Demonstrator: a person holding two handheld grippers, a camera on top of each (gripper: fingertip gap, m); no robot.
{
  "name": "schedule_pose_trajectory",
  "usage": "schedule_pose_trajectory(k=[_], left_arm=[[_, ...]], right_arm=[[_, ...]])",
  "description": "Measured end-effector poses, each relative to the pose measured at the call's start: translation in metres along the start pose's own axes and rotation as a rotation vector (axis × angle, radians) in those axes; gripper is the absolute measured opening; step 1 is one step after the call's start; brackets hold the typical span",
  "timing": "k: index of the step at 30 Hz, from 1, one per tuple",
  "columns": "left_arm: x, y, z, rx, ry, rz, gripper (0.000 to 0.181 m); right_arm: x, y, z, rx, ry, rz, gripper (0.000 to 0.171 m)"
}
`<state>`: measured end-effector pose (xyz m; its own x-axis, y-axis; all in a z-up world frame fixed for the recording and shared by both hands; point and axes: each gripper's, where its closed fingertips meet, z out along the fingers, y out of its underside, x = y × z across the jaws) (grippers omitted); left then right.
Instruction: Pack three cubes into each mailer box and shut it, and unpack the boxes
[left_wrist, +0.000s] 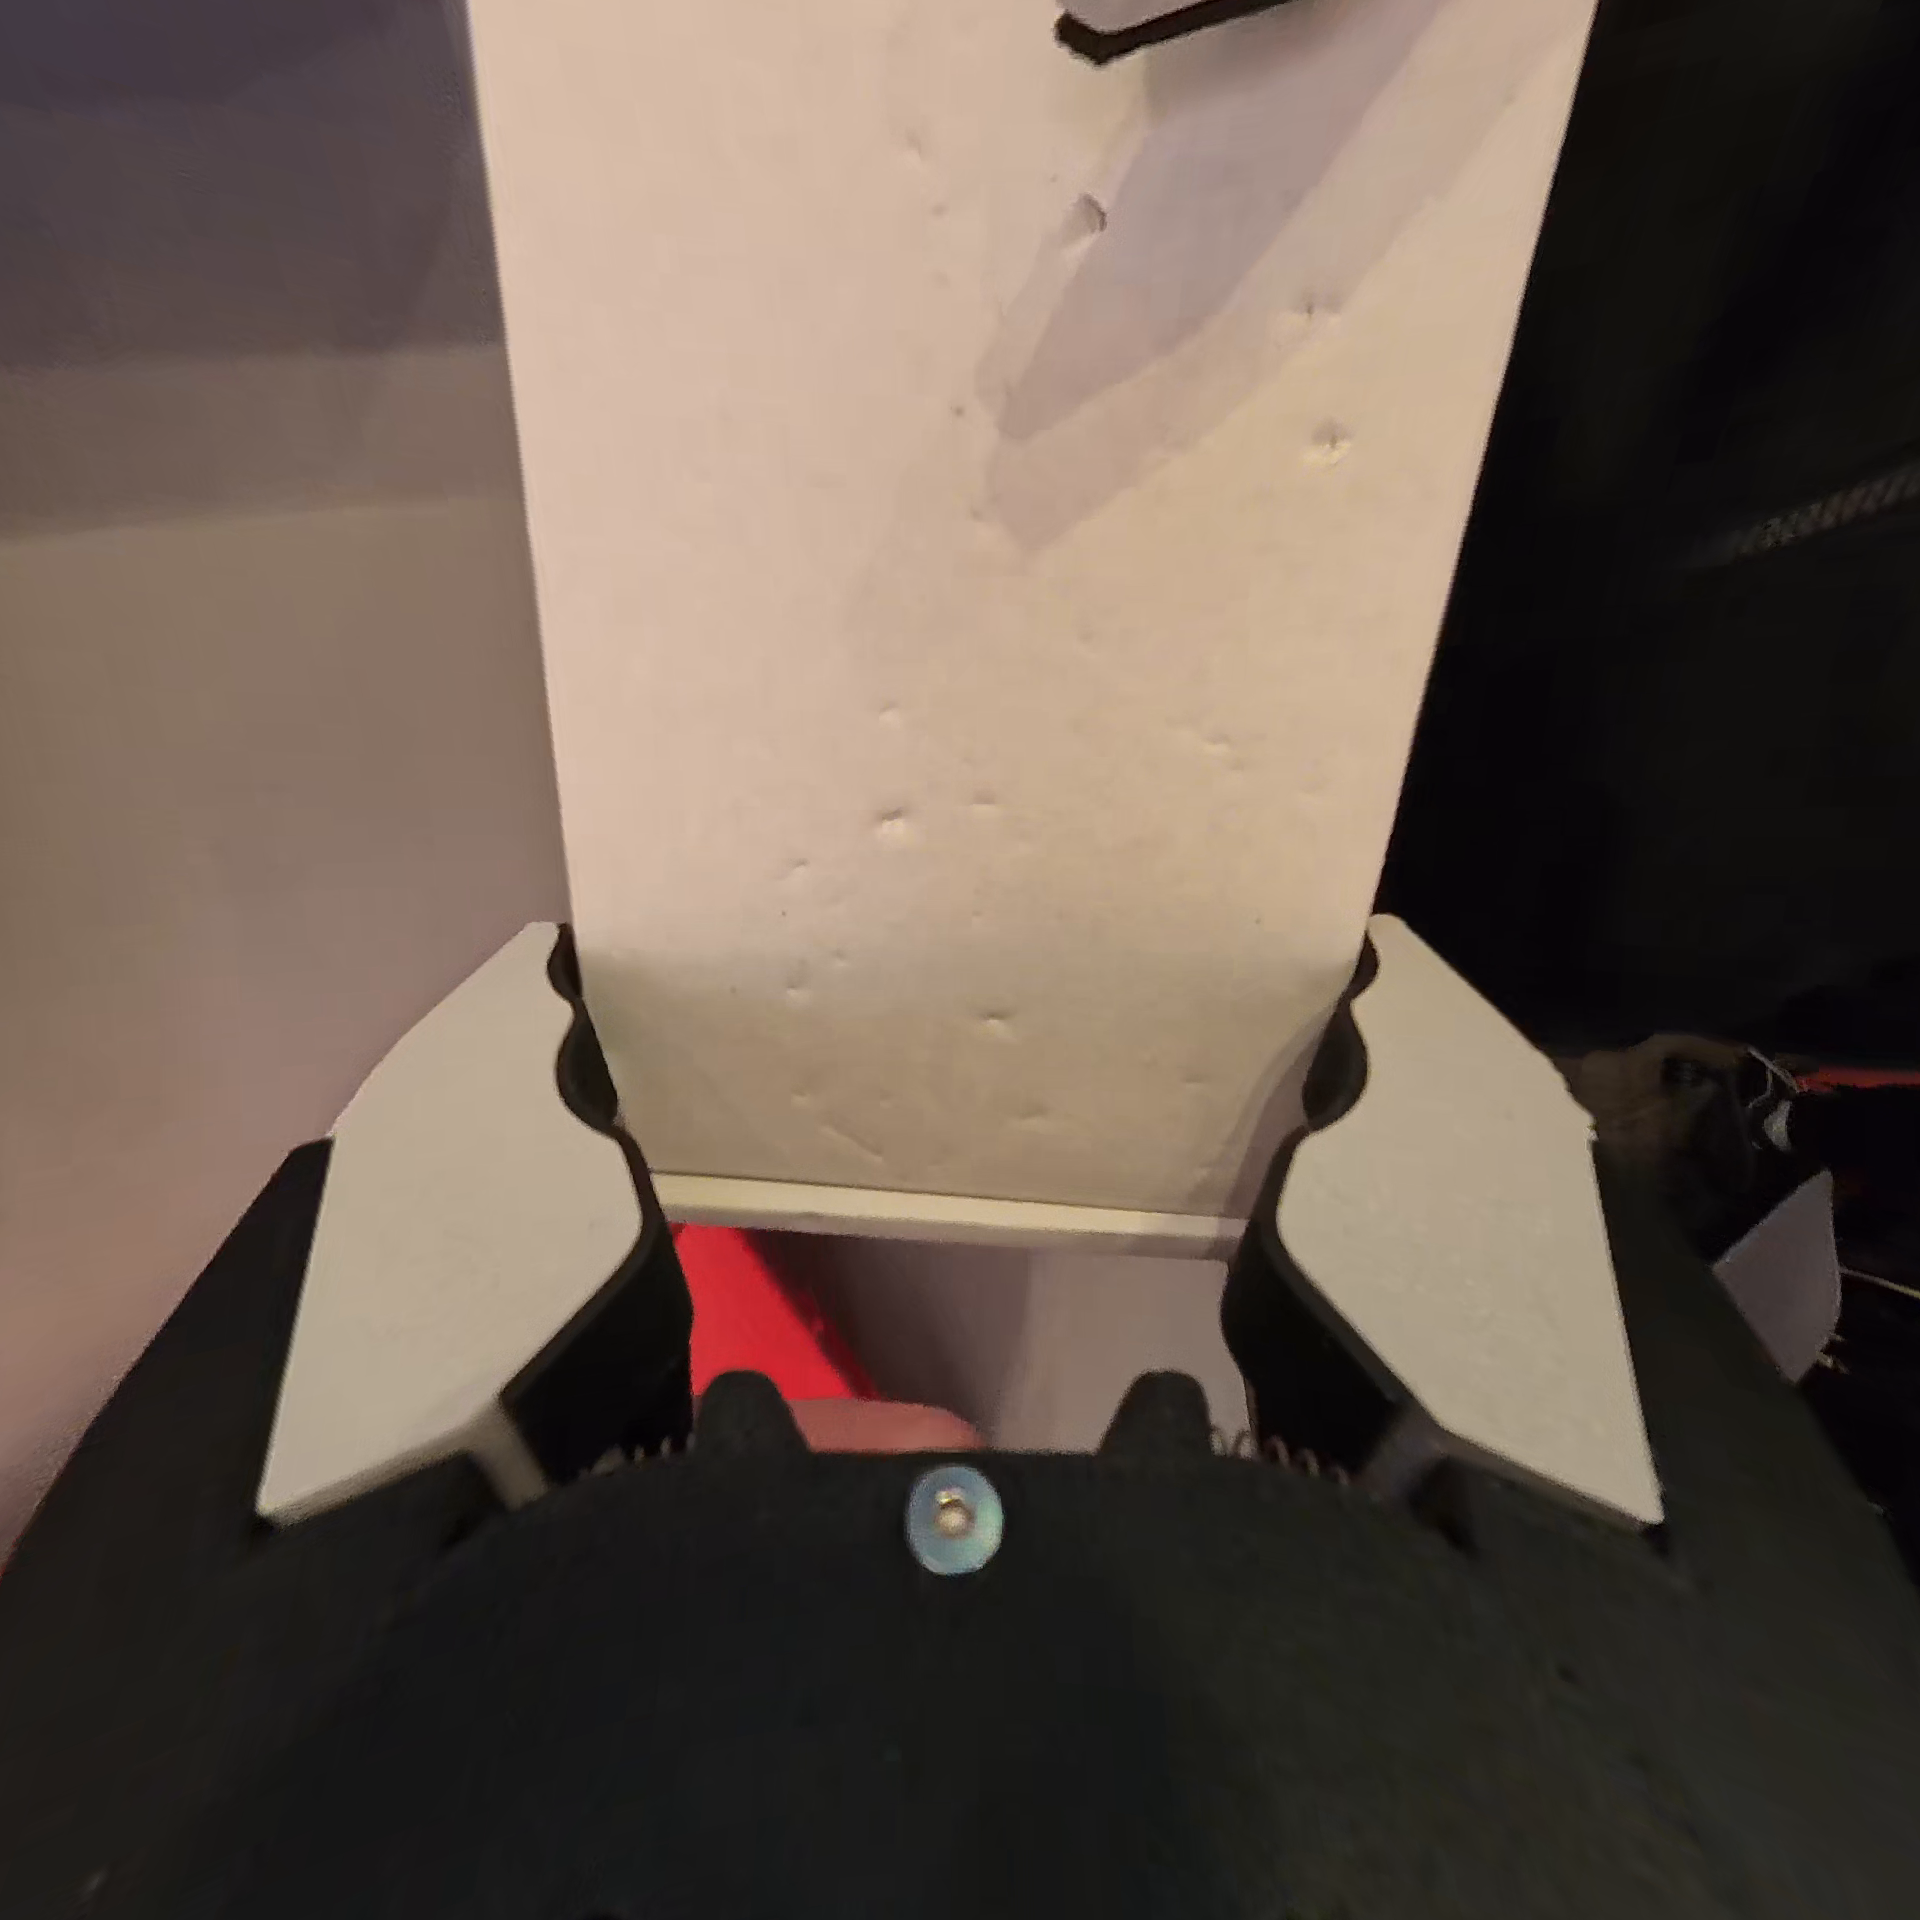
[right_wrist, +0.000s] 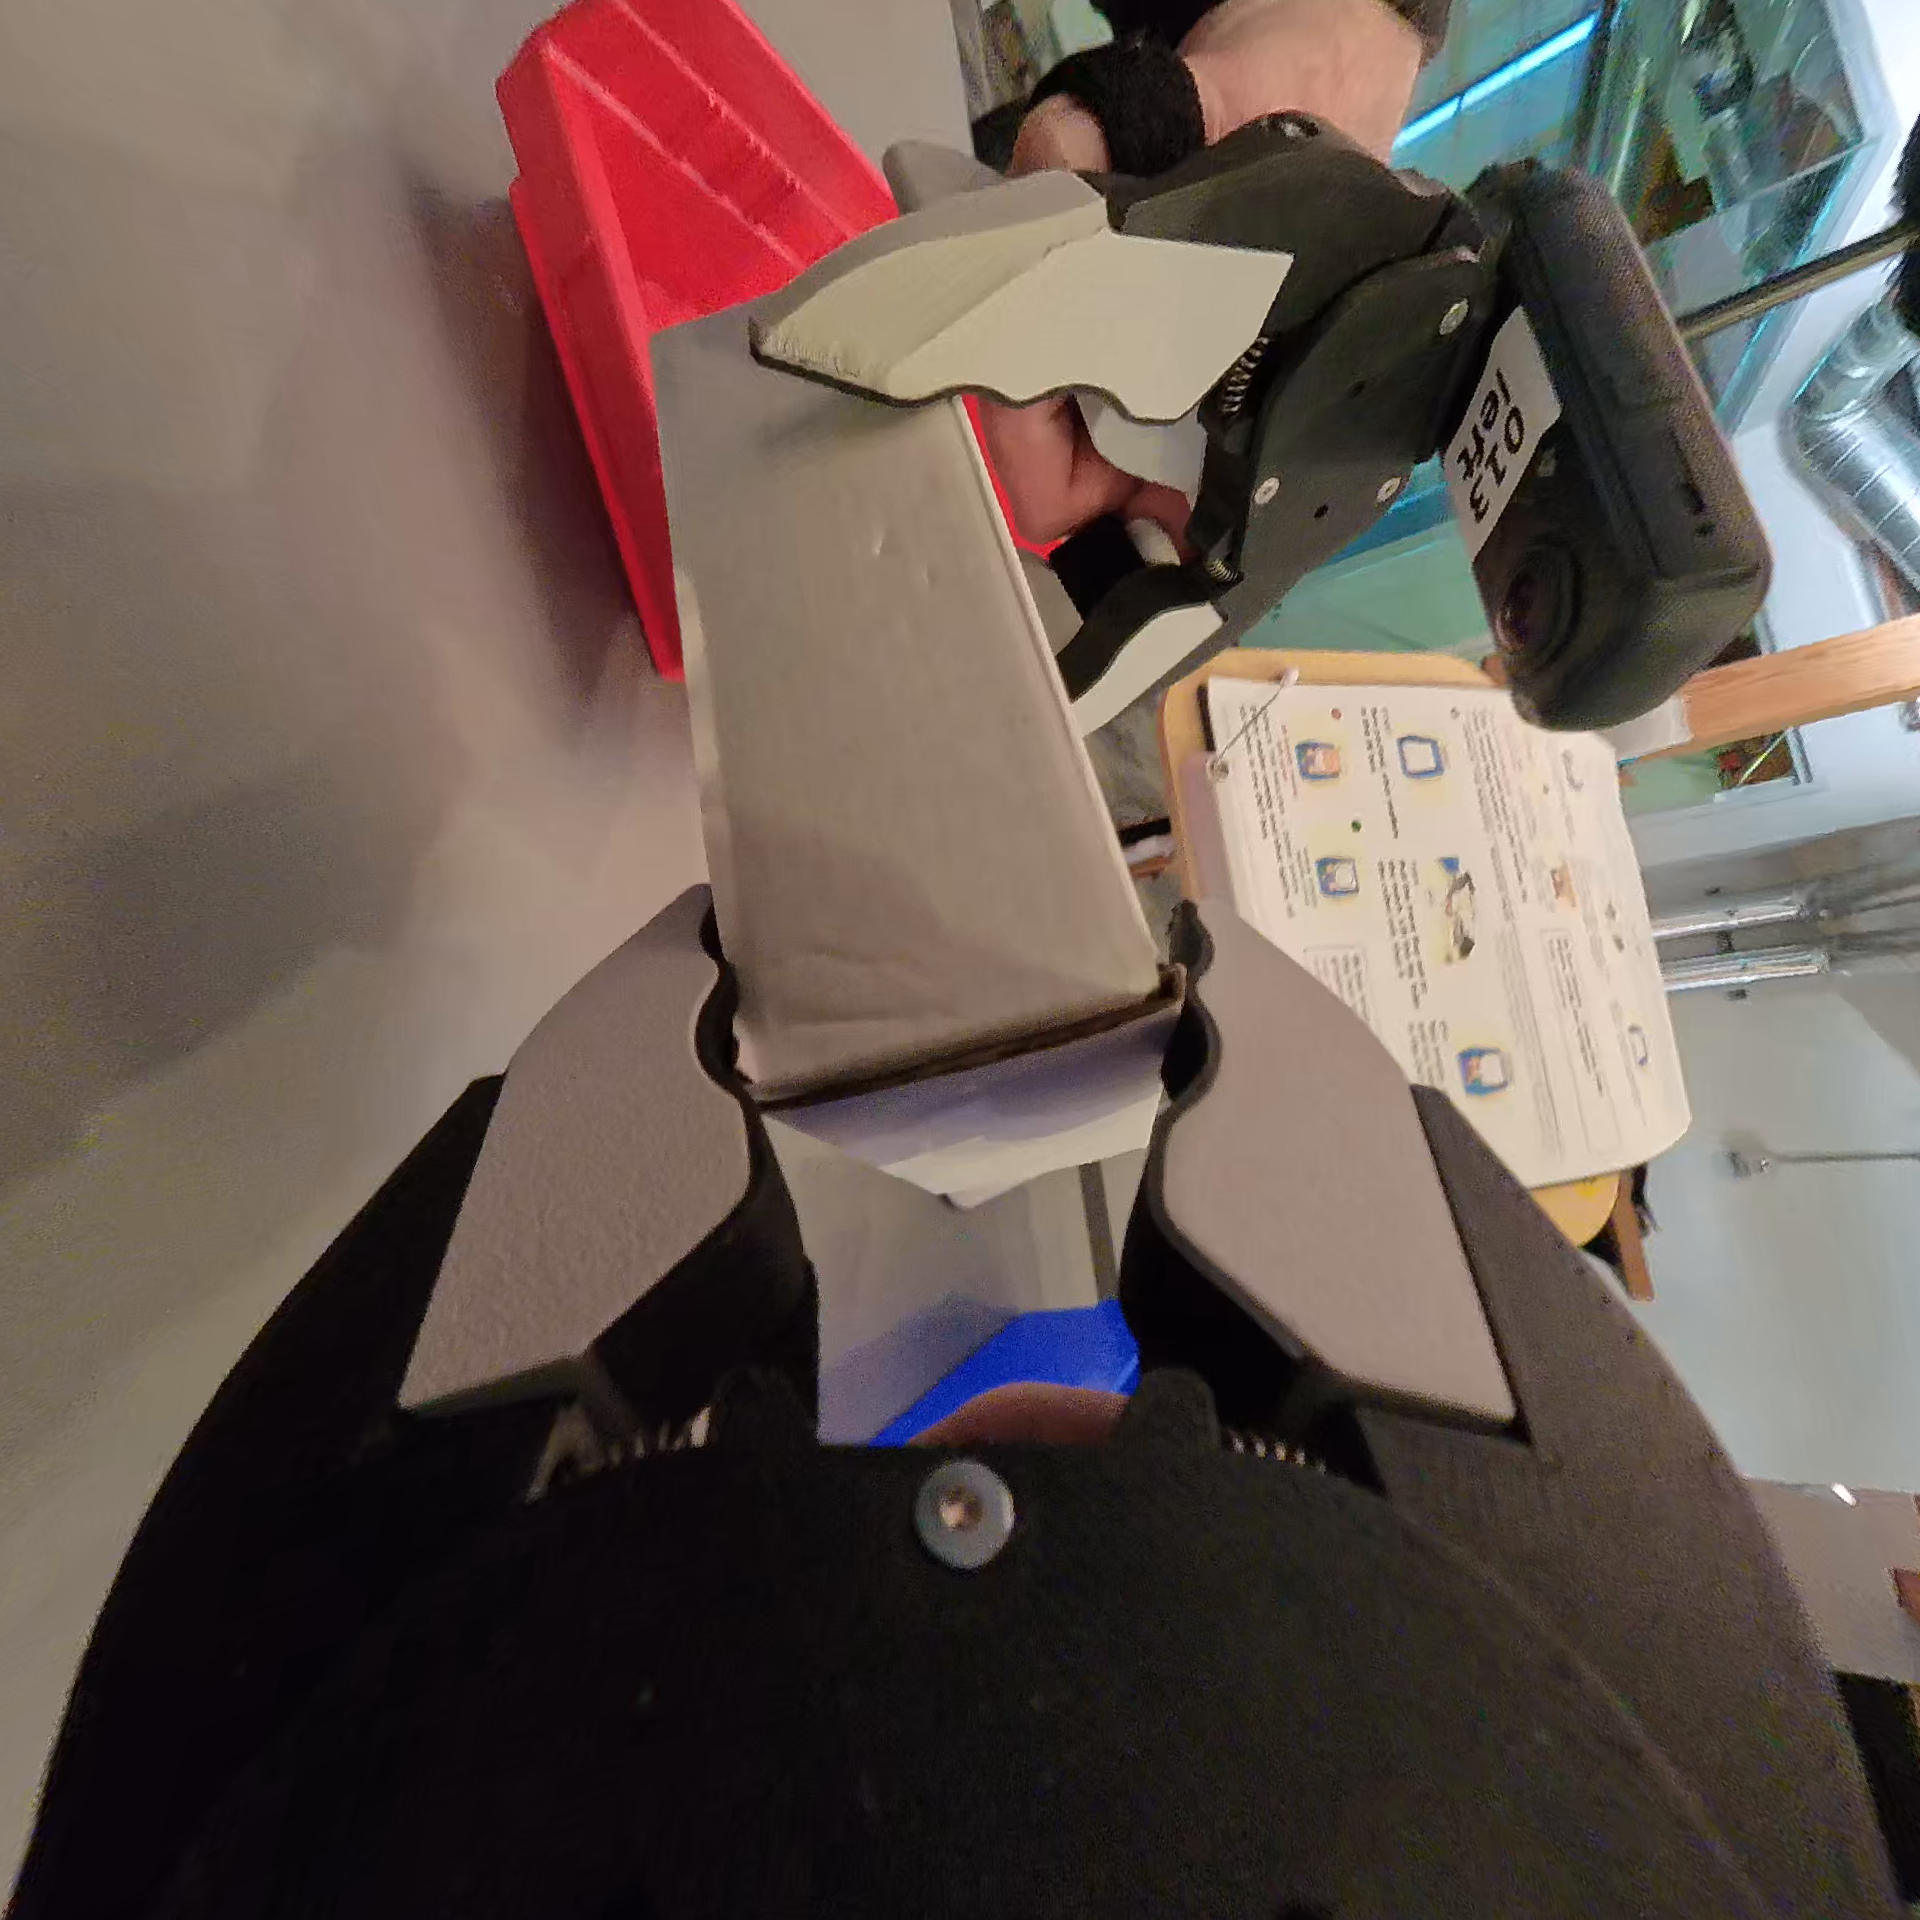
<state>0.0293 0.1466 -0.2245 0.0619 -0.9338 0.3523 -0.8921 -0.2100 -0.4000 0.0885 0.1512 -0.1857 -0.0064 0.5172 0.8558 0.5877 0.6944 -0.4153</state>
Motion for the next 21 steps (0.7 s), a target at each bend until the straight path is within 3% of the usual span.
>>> schedule_pose_trajectory(k=[1,8,17,21], left_arm=[[-0.002,-0.003,0.004,0.014,0.006,-0.013,0.130],[-0.035,0.042,0.034,-0.046,-0.074,-0.193,0.106],[-0.030,0.073,0.033,-0.092,-0.170,-0.207,0.108],[-0.039,0.065,0.029,-0.060,-0.385,-0.132,0.113]], right_arm=[[-0.002,0.006,-0.002,-0.012,-0.014,0.019,0.077],[-0.051,0.044,0.014,-0.099,-0.190,0.113,0.077],[-0.056,0.064,0.016,-0.150,-0.219,0.156,0.077],[-0.061,0.071,0.019,-0.167,-0.246,0.199,0.077]])
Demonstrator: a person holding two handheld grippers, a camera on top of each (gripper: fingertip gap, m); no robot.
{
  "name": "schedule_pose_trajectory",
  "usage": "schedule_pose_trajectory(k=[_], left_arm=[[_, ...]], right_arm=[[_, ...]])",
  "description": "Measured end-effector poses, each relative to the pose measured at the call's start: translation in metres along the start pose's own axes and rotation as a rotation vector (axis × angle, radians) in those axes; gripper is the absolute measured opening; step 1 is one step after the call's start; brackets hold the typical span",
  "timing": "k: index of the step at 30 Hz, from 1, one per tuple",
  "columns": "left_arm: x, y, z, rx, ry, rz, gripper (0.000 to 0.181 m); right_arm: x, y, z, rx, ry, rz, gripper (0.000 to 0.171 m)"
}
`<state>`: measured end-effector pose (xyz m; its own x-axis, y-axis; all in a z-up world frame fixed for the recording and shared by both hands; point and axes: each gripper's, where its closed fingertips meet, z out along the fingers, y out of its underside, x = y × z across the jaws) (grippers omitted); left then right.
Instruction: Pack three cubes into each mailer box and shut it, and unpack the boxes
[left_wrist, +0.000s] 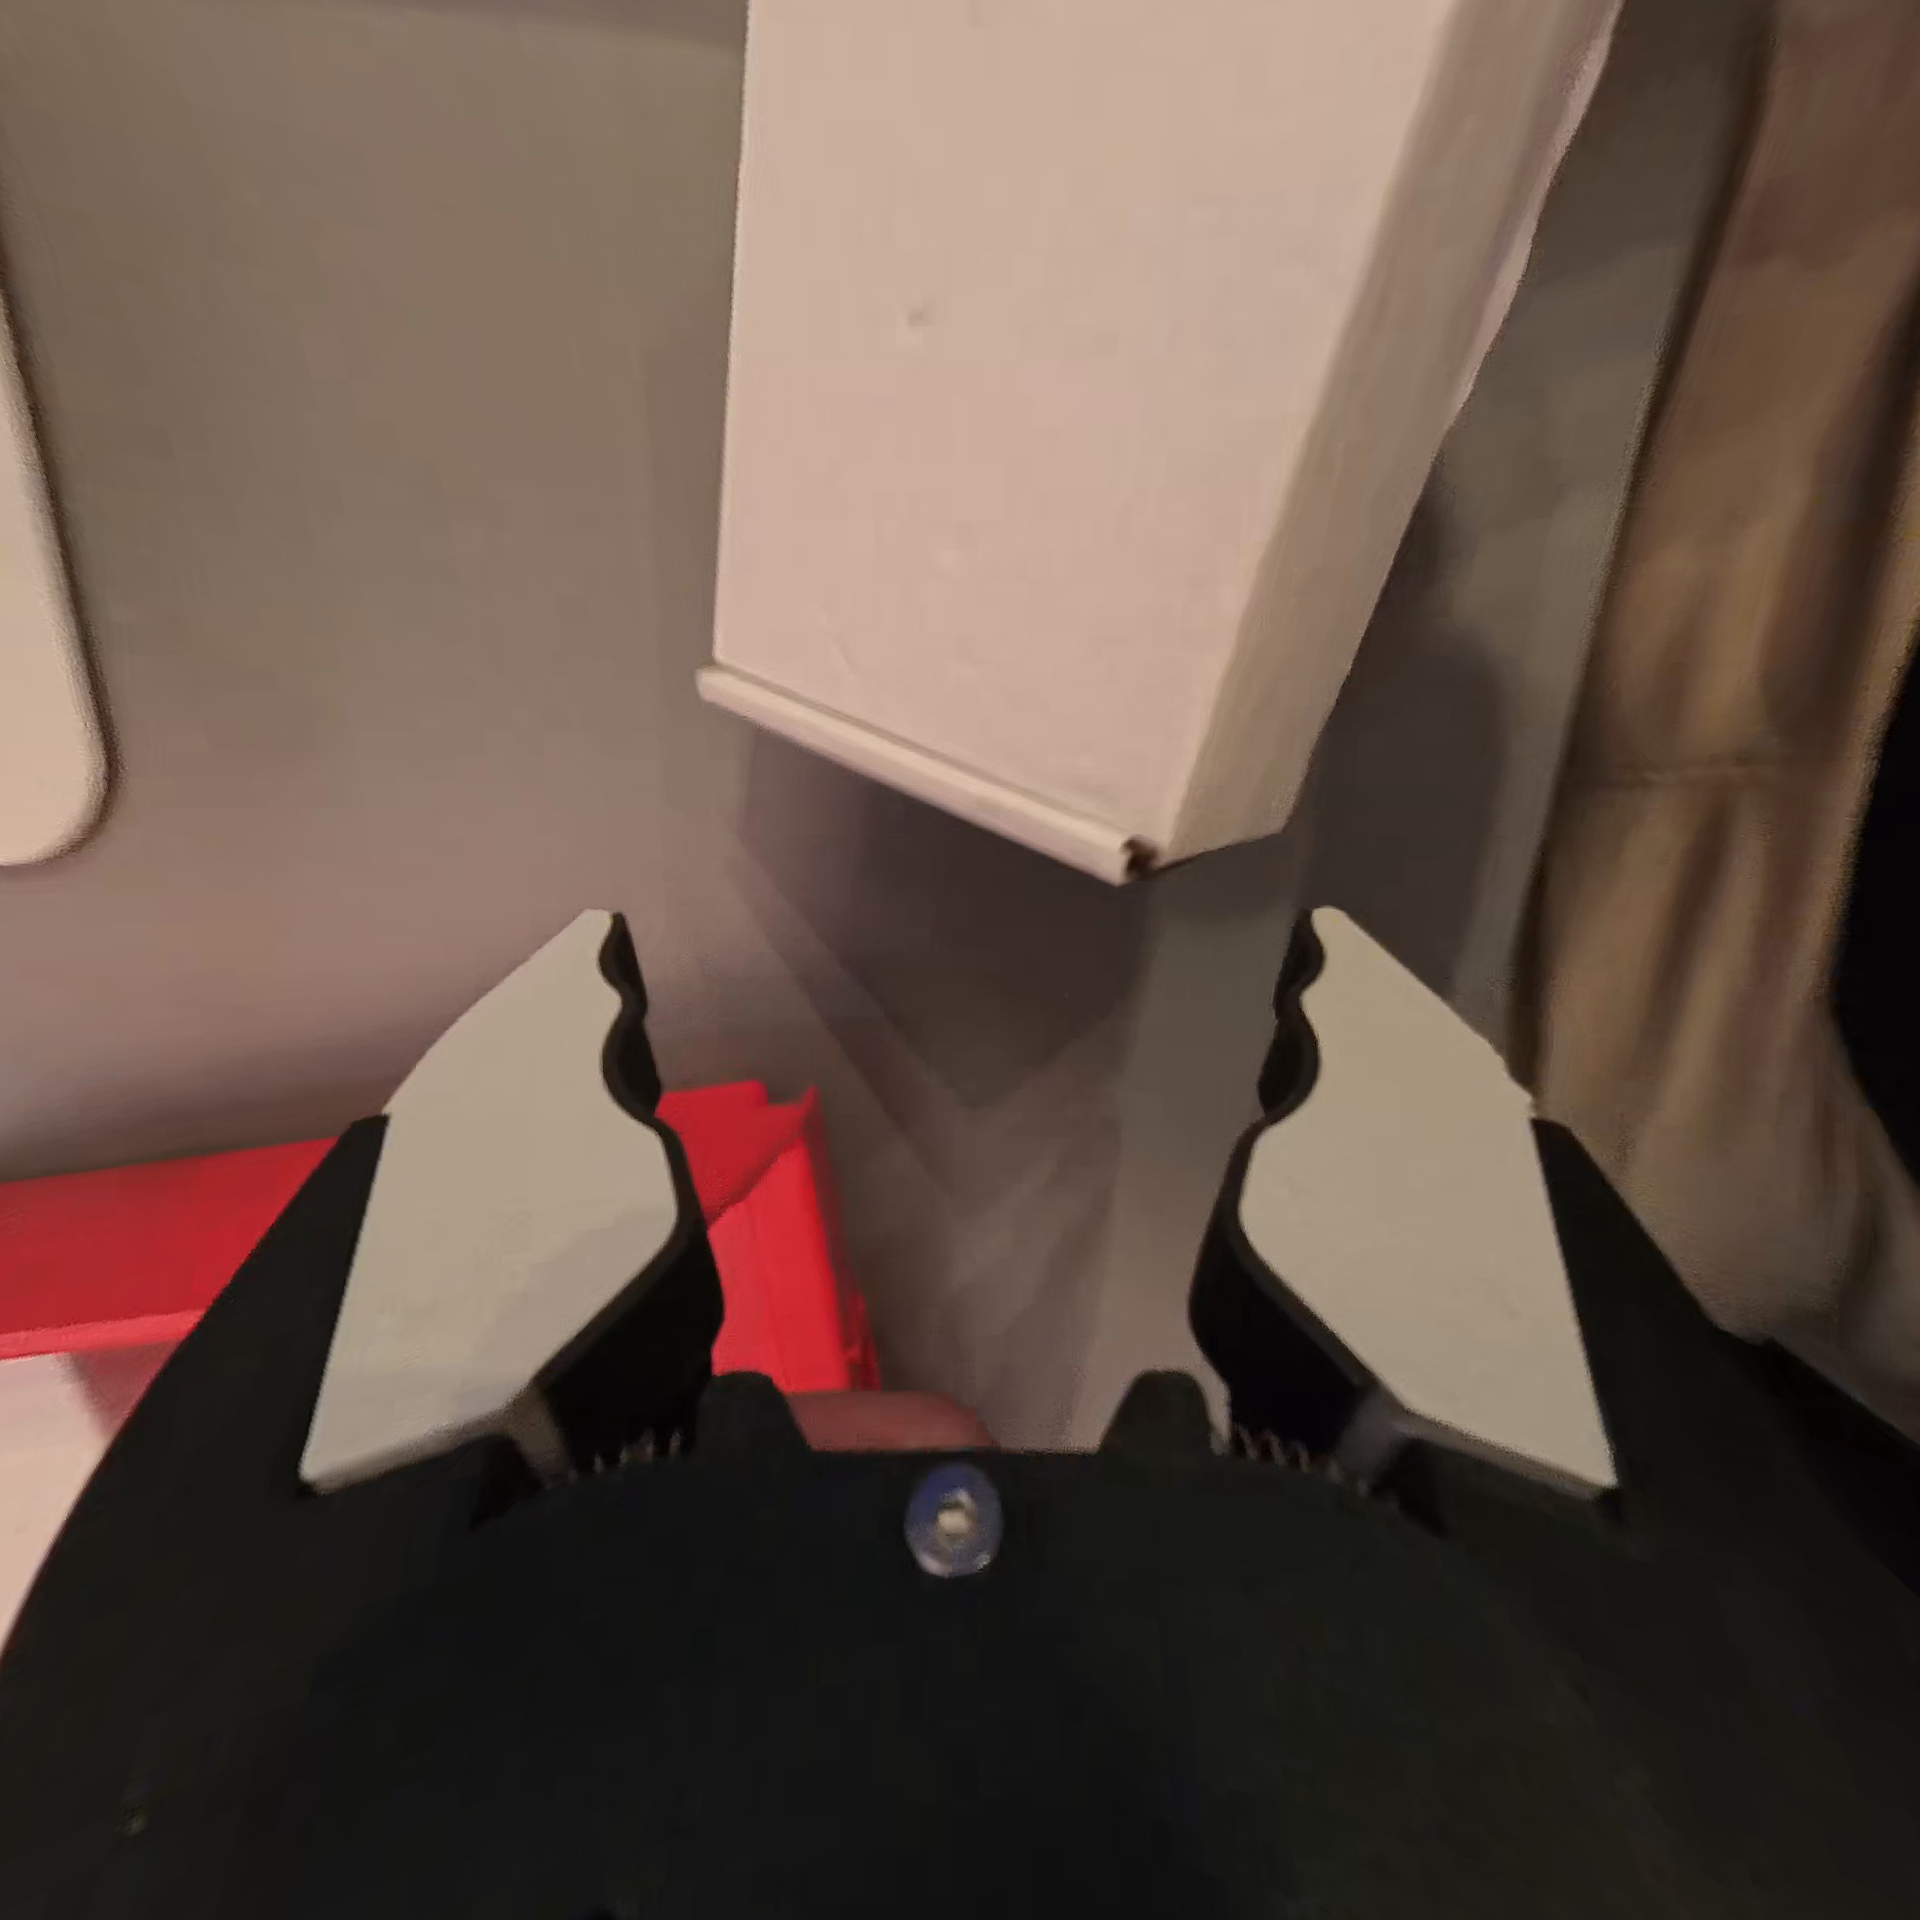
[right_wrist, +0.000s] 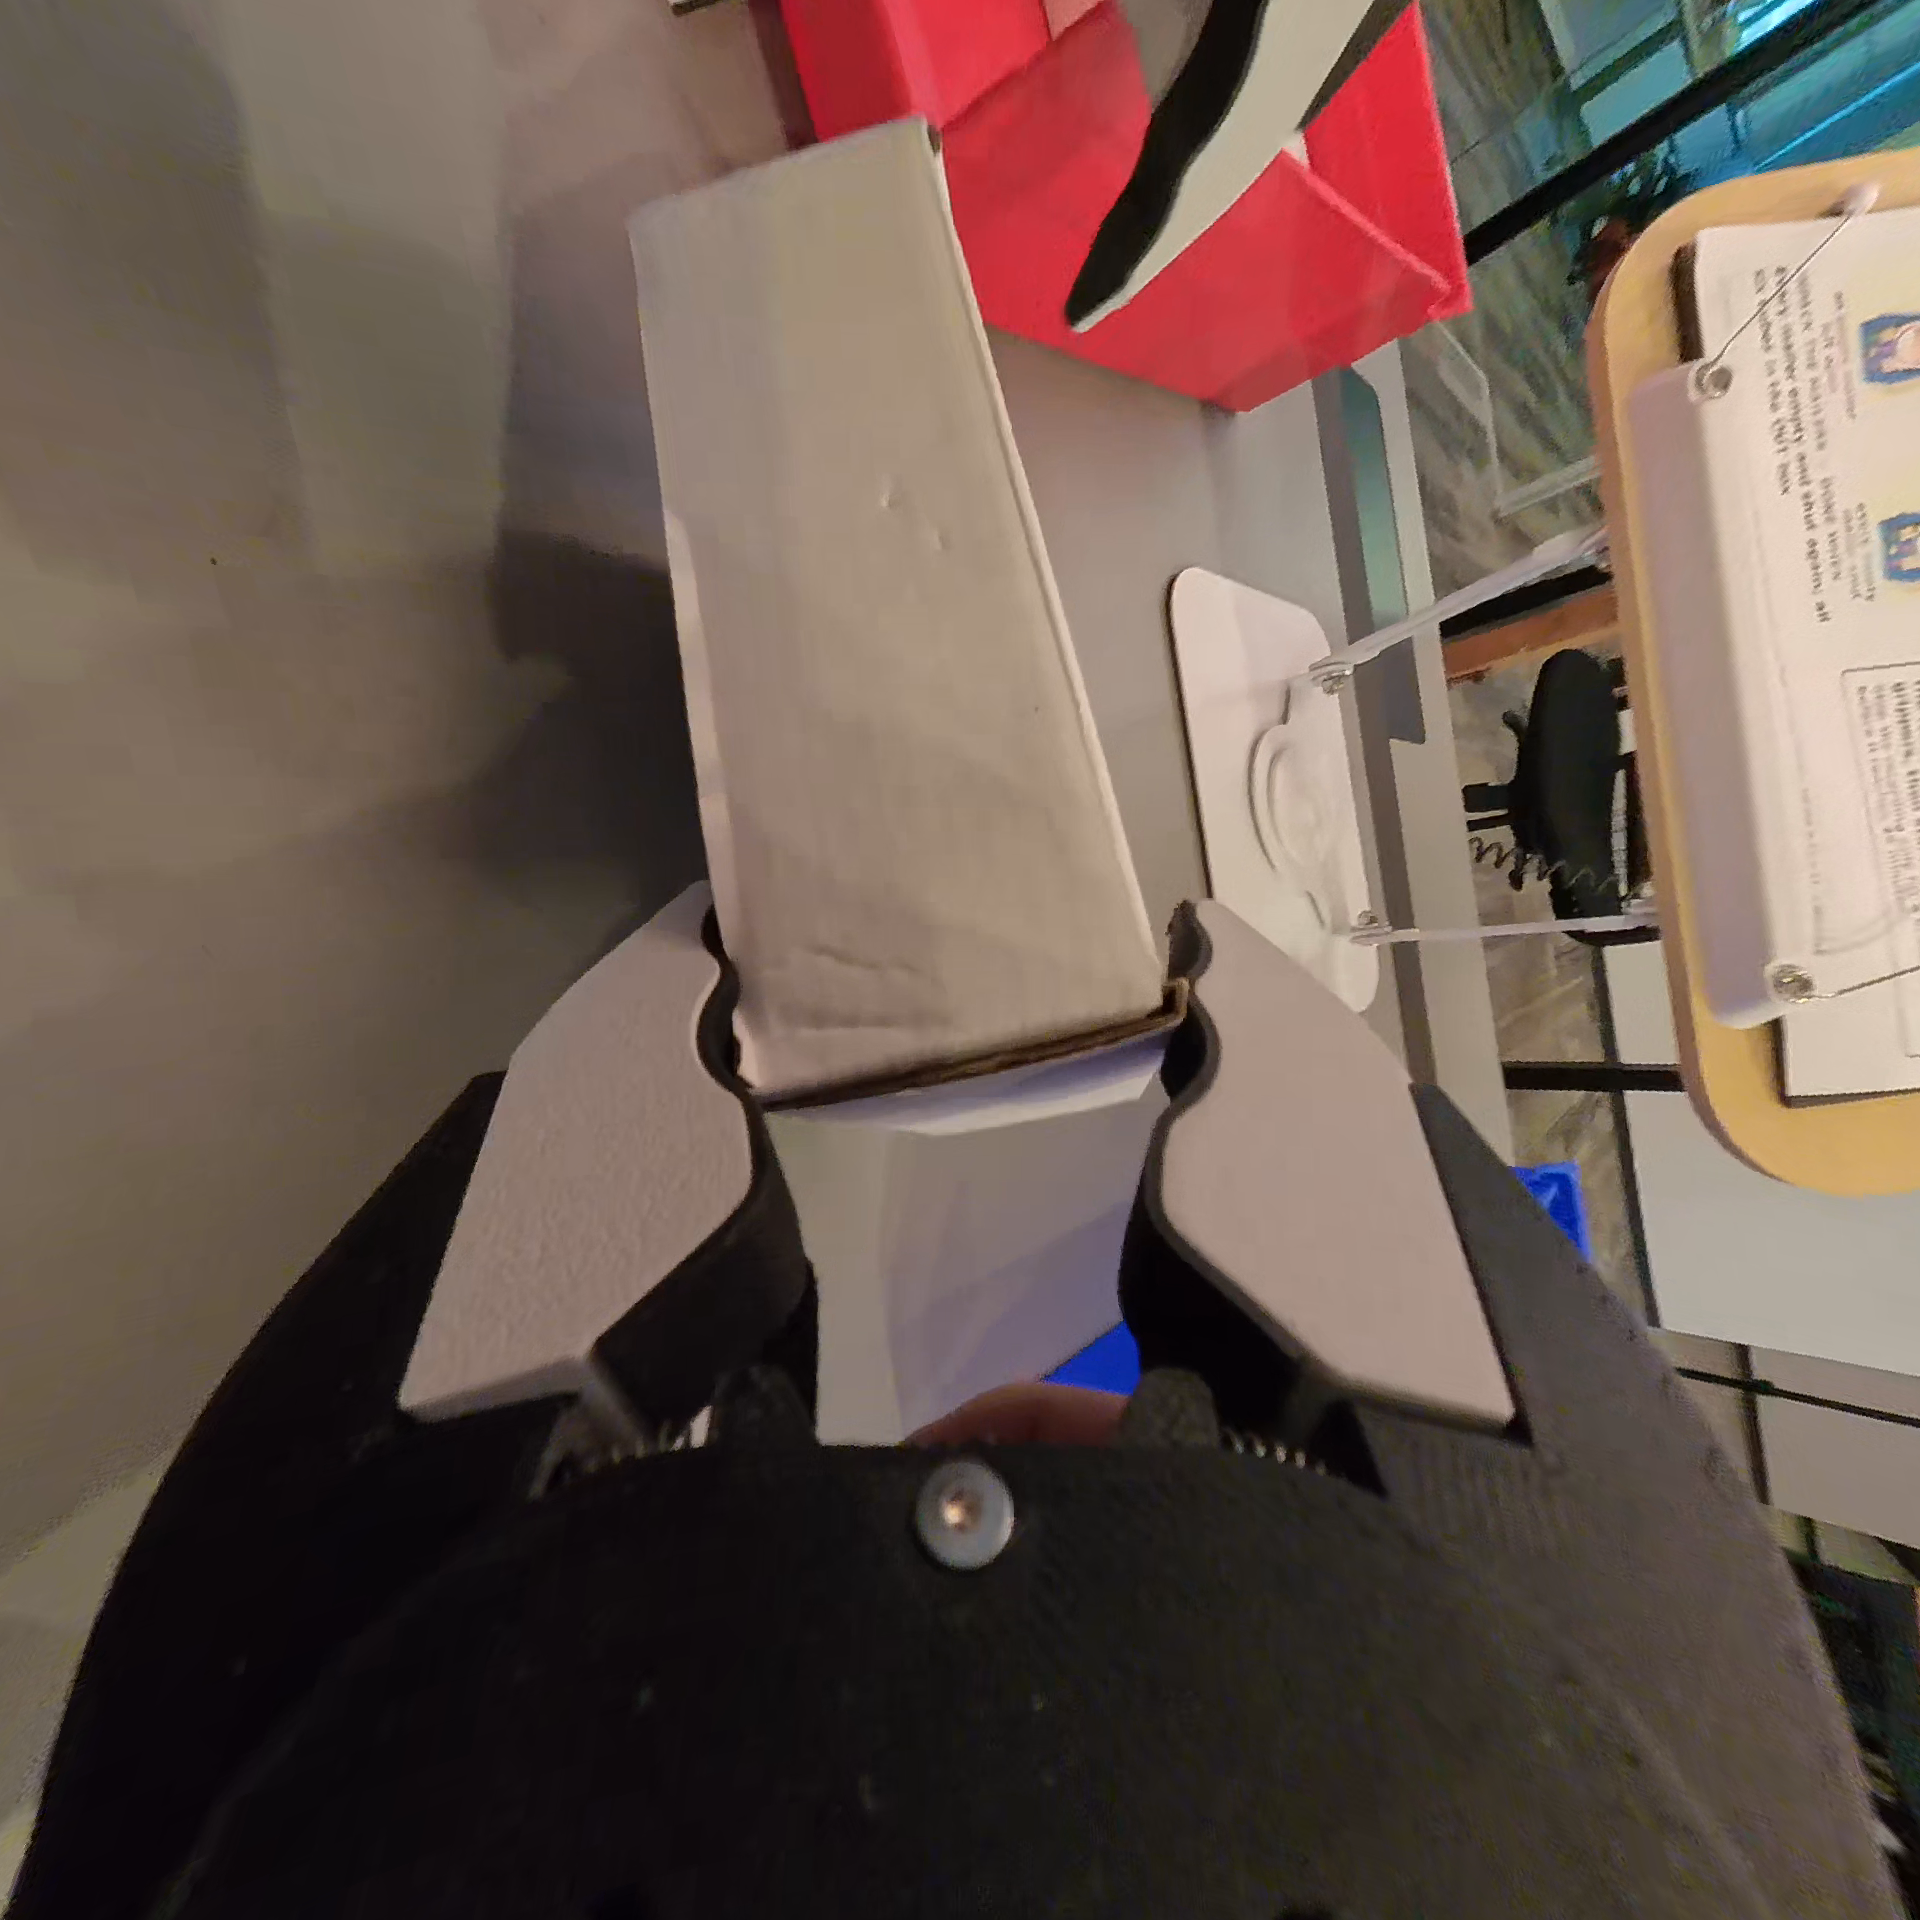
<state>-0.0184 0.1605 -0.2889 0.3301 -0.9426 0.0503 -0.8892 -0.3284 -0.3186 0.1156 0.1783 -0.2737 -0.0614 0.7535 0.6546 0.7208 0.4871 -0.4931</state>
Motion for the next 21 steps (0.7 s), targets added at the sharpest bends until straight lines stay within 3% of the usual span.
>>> schedule_pose_trajectory(k=[5,9,14,21], left_arm=[[0.017,-0.015,0.022,0.067,-0.264,0.123,0.119],[0.026,-0.015,0.054,0.107,-0.309,0.019,0.118],[0.015,-0.029,0.048,0.294,-0.461,-0.004,0.102],[0.011,-0.034,0.043,0.365,-0.474,0.001,0.092]], right_arm=[[-0.007,0.016,0.007,-0.041,-0.071,0.076,0.077],[-0.016,0.023,0.011,-0.051,-0.122,0.087,0.077],[-0.014,0.027,0.013,-0.073,-0.113,0.097,0.077],[-0.007,0.036,0.016,-0.157,-0.058,0.041,0.082]])
